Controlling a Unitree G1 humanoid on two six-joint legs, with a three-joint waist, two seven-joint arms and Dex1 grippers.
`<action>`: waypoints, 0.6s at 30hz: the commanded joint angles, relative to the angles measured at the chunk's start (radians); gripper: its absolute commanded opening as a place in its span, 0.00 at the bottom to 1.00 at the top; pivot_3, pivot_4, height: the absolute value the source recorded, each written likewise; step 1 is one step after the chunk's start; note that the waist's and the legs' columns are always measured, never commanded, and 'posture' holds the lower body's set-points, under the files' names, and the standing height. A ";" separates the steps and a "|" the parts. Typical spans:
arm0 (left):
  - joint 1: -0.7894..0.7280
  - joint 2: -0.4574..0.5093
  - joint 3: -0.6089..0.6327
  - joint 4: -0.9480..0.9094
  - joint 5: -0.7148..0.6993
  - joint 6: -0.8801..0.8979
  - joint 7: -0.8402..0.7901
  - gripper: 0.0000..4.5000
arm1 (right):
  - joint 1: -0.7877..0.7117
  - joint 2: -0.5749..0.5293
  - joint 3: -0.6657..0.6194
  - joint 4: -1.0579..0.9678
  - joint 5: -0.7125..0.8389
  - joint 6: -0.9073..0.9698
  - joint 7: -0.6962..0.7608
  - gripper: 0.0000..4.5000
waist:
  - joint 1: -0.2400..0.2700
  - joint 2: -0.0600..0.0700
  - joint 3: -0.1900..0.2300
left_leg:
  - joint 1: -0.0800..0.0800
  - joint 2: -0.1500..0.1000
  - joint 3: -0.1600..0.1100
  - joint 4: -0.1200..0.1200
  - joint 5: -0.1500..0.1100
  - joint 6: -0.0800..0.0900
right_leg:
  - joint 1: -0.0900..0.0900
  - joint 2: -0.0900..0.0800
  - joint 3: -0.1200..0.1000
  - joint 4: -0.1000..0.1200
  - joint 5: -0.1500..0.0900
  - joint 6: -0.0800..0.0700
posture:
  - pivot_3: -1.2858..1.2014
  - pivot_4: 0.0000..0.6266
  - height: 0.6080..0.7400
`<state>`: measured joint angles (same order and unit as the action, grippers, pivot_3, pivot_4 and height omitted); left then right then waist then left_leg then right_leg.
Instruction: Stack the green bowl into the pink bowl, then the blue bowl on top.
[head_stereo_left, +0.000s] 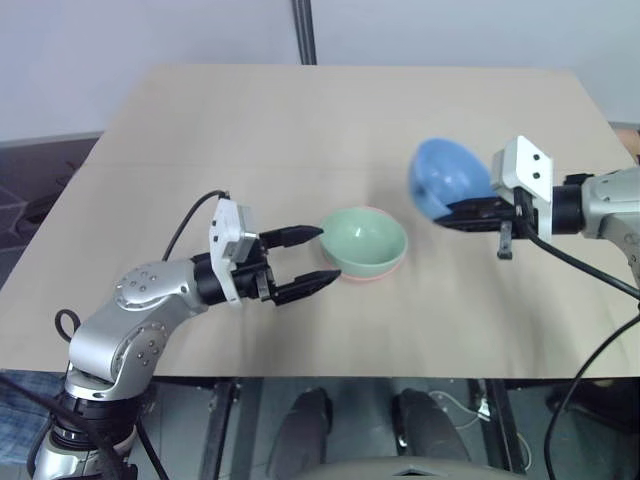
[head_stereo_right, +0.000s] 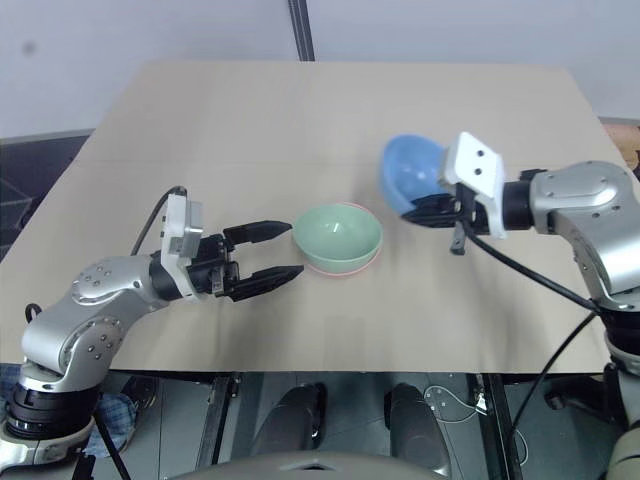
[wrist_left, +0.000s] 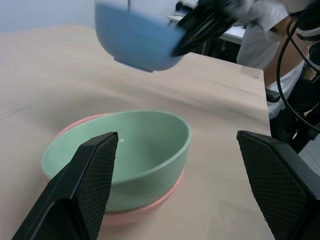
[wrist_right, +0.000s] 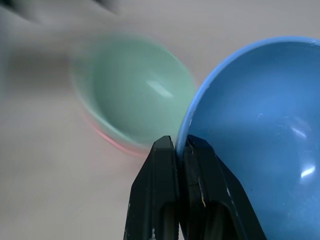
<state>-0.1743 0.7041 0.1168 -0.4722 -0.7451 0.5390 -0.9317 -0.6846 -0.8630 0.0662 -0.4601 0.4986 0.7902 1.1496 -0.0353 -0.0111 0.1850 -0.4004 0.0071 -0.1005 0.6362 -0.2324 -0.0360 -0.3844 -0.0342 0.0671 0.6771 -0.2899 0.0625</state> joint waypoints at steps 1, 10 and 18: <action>-0.010 0.005 0.021 -0.026 -0.003 -0.016 0.003 0.90 | -0.046 0.032 0.032 -0.064 0.060 0.010 0.007 0.02 | 0.000 0.000 0.000 | 0.000 0.000 0.000 0.000 0.000 0.000 | 0.000 0.000 0.000 0.000 0.000 0.000 | 0.52 0.24 1.00; 0.026 0.022 0.062 -0.057 -0.011 -0.014 0.014 0.90 | -0.081 0.105 0.170 -0.018 -0.007 -0.073 0.008 0.02 | -0.003 0.000 0.000 | 0.001 0.000 -0.001 0.000 0.000 0.000 | 0.000 0.001 -0.001 0.001 0.000 0.000 | 0.52 0.24 1.00; 0.139 0.070 0.208 -0.094 -0.027 -0.006 0.033 0.90 | -0.098 0.151 0.225 0.047 -0.064 -0.150 0.016 0.02 | -0.006 0.000 0.001 | 0.001 0.001 -0.001 0.000 0.000 0.000 | 0.000 0.001 -0.001 0.001 0.000 0.000 | 0.52 0.24 1.00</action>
<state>-0.0532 0.7561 0.2649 -0.5259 -0.7526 0.5408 -0.9002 -0.7570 -0.7223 0.2960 -0.4080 0.4461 0.6767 1.1595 -0.0415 -0.0111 0.1855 -0.3992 0.0080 -0.1012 0.6364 -0.2324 -0.0361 -0.3844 -0.0335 0.0663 0.6781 -0.2899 0.0624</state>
